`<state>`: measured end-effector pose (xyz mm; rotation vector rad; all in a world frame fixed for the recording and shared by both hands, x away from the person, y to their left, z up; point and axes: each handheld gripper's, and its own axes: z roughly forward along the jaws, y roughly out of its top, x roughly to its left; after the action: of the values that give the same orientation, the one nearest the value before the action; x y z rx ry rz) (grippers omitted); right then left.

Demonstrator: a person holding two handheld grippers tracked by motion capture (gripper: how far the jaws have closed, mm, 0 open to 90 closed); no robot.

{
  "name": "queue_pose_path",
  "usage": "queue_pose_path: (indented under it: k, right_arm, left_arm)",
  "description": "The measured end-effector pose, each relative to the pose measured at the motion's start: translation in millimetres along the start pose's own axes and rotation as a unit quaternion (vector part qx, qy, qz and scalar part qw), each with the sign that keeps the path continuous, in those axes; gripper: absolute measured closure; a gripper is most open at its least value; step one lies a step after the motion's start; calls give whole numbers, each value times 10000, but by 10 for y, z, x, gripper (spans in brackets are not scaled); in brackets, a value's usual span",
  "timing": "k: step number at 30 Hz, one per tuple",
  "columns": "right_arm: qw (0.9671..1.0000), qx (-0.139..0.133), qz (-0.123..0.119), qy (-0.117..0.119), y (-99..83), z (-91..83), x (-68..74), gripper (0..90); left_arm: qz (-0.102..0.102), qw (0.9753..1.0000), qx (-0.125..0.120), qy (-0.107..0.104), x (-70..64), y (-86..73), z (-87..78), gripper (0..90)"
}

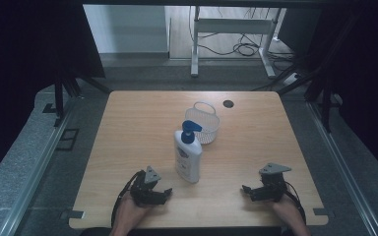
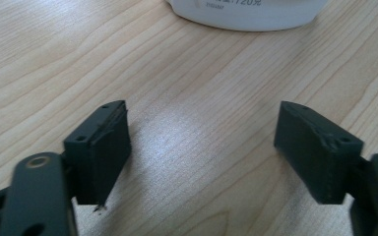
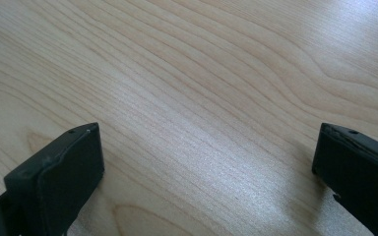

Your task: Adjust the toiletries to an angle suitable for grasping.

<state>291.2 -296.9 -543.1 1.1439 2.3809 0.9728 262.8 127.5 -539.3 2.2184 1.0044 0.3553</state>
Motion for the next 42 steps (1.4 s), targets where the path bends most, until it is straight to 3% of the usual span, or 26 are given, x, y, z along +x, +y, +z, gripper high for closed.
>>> queue_pose_path:
  k: [16, 30, 42]
  right_arm:
    - [10000, 0, 0, 0, 0, 0, 0, 0]
    - [10000, -1, 2, -1, 0, 0, 0, 0]
    - [10000, -1, 3, -10, 4, 4, 1, 0]
  left_arm:
    - [-92, 9999, 80, 3, 36, 60, -14, 319]
    - [-184, 9998, 50, -95, 107, 124, -54, 508]
    - [-299, 9994, -27, -163, 216, 194, -74, 550]
